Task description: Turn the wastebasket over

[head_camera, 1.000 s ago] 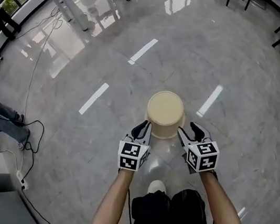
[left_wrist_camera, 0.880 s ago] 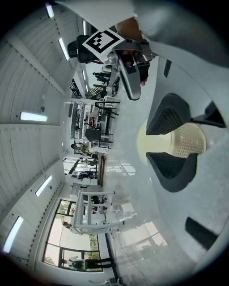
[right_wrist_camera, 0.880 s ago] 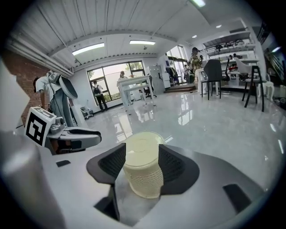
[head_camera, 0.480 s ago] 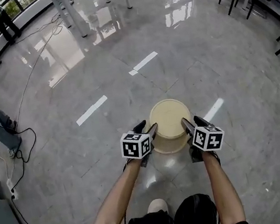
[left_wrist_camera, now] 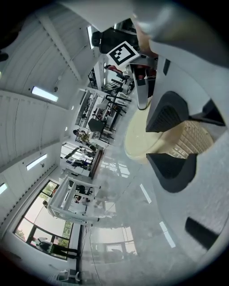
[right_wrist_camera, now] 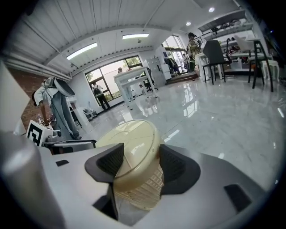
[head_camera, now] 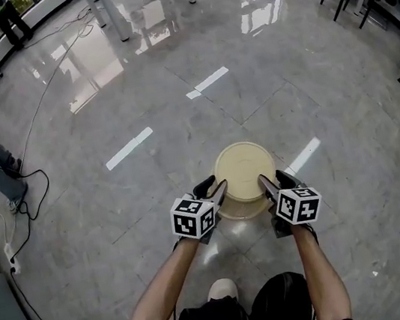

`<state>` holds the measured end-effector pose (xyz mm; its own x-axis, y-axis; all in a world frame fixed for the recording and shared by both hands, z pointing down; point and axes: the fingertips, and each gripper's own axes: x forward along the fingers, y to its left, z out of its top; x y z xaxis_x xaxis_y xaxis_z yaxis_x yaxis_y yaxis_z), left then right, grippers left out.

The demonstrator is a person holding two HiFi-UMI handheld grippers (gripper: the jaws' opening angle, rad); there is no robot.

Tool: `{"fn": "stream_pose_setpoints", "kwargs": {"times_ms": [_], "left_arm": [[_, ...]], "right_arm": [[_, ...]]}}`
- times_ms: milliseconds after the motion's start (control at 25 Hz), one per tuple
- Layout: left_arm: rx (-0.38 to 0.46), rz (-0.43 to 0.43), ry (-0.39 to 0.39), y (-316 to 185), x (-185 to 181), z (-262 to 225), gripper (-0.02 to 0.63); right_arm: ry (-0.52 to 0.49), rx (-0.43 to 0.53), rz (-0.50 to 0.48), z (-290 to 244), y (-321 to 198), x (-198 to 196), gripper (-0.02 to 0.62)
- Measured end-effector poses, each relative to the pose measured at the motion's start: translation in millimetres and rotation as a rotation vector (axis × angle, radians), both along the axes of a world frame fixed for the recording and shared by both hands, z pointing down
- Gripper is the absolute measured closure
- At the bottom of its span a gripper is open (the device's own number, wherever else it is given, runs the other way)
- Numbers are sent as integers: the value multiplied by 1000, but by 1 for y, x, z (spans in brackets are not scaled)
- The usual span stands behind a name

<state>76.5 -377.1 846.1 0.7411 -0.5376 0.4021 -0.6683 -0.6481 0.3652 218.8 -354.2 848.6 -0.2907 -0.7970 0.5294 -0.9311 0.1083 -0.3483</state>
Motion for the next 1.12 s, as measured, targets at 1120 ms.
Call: {"fn": "stream_pose_setpoints", "kwargs": {"times_ms": [1120], "left_arm": [[210,-339,-16,117,-188,11,548]], "right_arm": [[143,222,-549,-54,129,-251,492]]}}
